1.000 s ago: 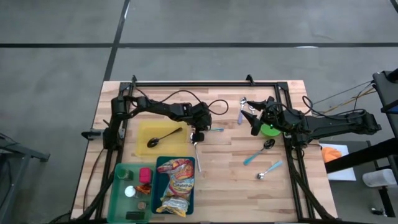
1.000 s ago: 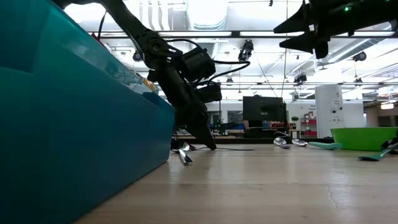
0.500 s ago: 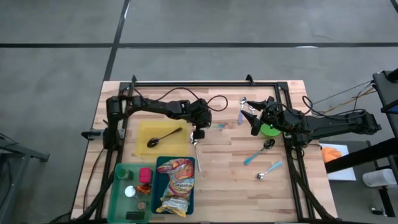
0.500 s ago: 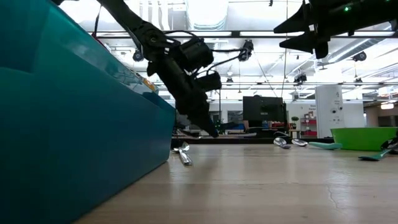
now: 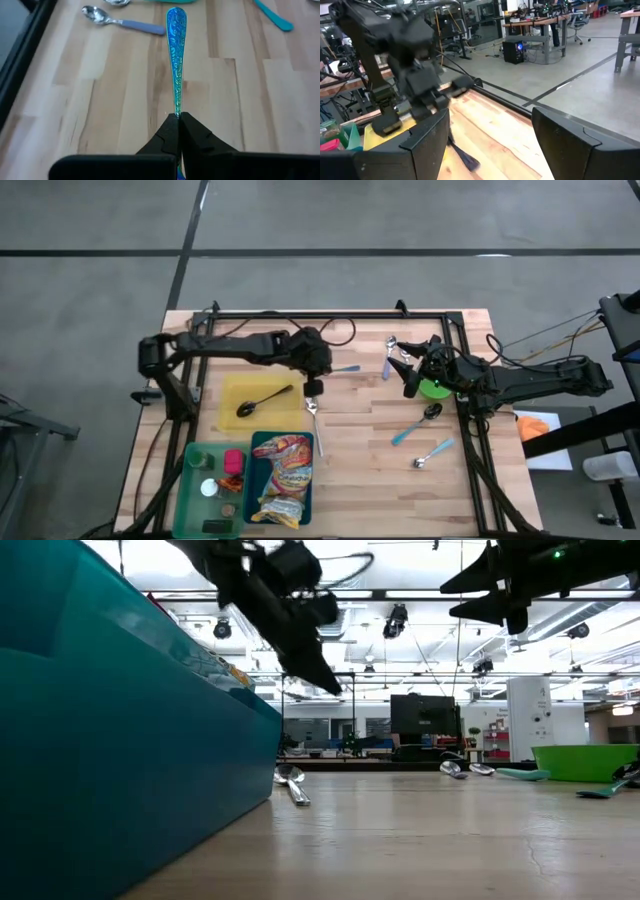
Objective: Pick & Place Food Item
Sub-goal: Put the purple spoon into the yellow bin
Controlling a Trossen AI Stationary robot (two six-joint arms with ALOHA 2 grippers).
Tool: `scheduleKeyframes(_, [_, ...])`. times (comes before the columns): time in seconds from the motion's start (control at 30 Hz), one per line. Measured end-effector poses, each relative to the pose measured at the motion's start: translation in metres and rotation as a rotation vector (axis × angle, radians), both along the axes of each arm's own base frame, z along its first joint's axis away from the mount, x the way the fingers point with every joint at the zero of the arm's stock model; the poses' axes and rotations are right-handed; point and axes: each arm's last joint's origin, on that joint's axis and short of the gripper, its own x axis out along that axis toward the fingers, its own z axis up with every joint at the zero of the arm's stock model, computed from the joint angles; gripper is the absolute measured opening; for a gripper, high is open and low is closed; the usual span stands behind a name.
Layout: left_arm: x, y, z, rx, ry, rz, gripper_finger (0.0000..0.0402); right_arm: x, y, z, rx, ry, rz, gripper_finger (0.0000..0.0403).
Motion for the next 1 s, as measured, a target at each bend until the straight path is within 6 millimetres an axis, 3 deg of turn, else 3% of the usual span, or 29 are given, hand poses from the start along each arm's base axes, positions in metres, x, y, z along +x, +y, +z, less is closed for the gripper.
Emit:
scheduleKeyframes(0.2, [-0.026,-0.018,0.027,-0.011,0.069,0.101,0.0,0.0,0.0,0.0,0.0,0.0,0.0,0.0281])
scheduleKeyframes(0.37, [-0.049,-0.031,0.036,-0.042,0.188,0.222,0.0,0.0,0.0,0.0,0.0,0.001,0.0,0.0281])
scheduleKeyframes(0.53, [-0.067,-0.044,0.032,-0.025,0.293,0.347,0.0,0.0,0.0,0.0,0.0,0.0,0.0,0.0281])
scheduleKeyframes(0.67, [-0.085,-0.057,0.015,-0.011,0.322,0.396,0.0,0.0,0.0,0.0,0.0,0.0,0.0,0.0281])
scheduleKeyframes(1.0, [-0.145,-0.084,-0.011,-0.081,0.231,0.425,0.0,0.0,0.0,0.0,0.0,0.0,0.0,0.0281])
